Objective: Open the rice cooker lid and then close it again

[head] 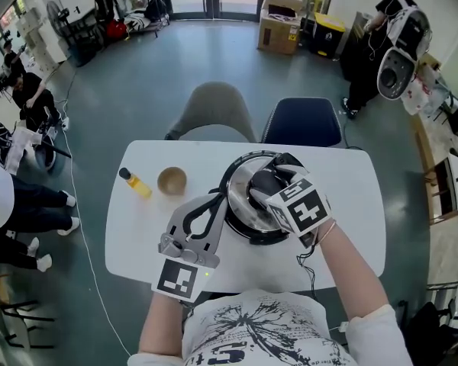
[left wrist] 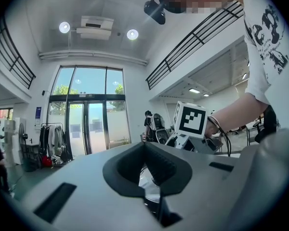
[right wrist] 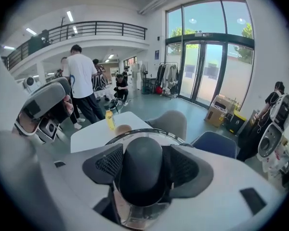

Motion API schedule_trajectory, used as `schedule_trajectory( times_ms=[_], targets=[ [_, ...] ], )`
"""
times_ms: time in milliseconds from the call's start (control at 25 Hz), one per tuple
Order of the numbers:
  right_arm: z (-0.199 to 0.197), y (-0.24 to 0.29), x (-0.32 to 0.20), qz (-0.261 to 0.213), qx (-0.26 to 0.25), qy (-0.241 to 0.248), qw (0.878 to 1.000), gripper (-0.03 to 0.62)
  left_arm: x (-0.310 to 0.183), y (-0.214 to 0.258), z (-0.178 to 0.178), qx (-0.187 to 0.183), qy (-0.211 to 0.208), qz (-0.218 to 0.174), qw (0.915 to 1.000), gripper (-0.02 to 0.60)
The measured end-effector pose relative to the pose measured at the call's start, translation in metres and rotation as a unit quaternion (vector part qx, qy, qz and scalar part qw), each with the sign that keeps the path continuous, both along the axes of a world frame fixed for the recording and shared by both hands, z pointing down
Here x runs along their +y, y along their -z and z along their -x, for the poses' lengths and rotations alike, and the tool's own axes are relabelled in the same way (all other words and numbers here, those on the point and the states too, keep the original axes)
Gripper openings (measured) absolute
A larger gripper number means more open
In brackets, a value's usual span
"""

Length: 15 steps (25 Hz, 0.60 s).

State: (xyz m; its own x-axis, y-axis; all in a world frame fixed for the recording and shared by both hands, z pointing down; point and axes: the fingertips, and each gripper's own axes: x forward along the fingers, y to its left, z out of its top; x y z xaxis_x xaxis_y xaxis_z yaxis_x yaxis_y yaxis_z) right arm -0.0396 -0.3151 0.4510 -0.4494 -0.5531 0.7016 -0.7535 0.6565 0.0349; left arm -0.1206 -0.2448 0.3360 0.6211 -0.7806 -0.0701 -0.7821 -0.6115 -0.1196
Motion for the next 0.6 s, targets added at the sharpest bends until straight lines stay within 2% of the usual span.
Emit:
schedule_trajectory(
  times_ms=[200,320,400,600],
  targets=[
    [-0.005,0.026,0.013,-0.067,-0.048,0.0,0.997,0.261,0.004,0.005,-0.001,-0.002,0.002,-0.008,1.0,0.014],
    [-0.009,0.058,0.023,-0.15,-0.098,0.003,0.984,0.219,0.006,0.009,-0.002,-0.006,0.002,-0.009,0.9999,0.014],
    [-0.018,0.075,0.033,-0.197,-0.113,0.002,0.974,0.185,0.008,0.012,-0.002,-0.002,0.005,-0.002,1.0,0.014],
    [-0.039,0.098,0.051,-0.257,-0.147,-0.001,0.955,0.128,0.008,0.017,-0.004,-0.006,0.016,-0.002,0.9999,0.014]
  ],
)
